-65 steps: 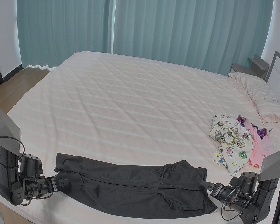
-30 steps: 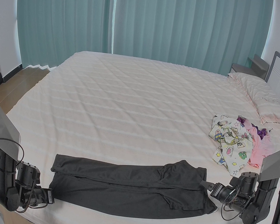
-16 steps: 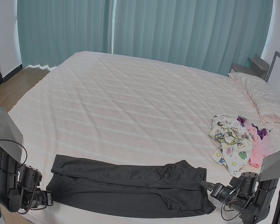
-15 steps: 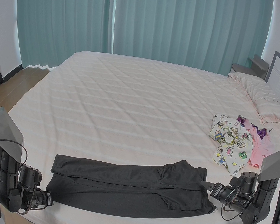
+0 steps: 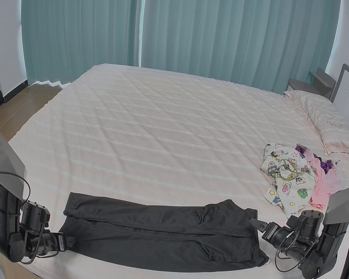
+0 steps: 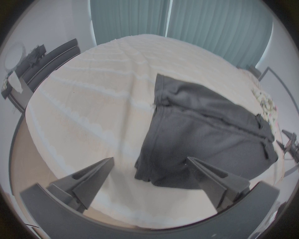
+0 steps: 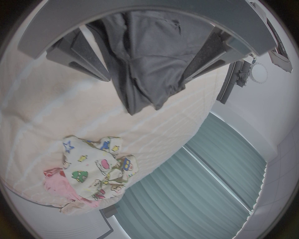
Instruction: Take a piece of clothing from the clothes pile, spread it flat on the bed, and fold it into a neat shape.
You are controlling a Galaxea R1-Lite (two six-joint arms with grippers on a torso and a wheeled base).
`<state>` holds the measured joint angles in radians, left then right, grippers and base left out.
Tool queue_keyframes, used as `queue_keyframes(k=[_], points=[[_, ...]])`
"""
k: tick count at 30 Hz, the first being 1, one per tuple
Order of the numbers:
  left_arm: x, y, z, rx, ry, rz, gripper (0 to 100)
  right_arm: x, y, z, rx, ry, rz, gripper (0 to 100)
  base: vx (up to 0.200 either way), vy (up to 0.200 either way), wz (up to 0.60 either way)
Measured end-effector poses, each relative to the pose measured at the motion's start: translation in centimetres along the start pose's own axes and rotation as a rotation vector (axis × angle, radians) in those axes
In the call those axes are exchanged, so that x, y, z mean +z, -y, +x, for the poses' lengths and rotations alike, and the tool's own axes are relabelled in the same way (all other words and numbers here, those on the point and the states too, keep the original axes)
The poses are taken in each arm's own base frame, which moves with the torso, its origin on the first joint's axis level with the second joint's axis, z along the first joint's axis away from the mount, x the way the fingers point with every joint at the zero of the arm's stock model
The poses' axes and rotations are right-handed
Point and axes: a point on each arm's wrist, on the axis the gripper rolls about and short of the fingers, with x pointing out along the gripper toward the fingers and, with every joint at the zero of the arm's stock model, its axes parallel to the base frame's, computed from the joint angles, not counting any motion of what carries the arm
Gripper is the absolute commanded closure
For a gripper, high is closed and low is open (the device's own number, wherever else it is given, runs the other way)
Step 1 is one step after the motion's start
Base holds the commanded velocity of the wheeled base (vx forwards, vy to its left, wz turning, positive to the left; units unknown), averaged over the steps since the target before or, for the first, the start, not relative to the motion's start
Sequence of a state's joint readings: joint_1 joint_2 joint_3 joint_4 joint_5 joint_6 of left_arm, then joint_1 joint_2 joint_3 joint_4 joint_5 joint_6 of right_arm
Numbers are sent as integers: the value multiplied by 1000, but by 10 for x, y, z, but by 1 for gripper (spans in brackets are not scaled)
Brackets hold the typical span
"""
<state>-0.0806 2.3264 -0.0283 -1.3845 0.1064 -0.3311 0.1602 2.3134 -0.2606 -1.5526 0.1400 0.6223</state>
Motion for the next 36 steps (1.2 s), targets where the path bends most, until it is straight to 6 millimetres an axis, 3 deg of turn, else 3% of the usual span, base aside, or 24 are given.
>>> queue_keyframes(k=[7, 20, 26, 36], points=[[22, -7, -2, -164, 49, -150, 0, 11, -15, 15, 33, 32, -6, 0, 0, 0, 0], [47, -10, 5, -381, 42, -443, 0, 38, -45, 69, 128, -38, -73, 0, 0, 0, 0], [49, -3, 12, -394, 40, -450, 0, 36, -41, 86, 137, -58, -119, 0, 0, 0, 0], [48, -1, 14, -393, 31, -442, 0, 23, -23, 87, 100, -94, -171, 0, 0, 0, 0]])
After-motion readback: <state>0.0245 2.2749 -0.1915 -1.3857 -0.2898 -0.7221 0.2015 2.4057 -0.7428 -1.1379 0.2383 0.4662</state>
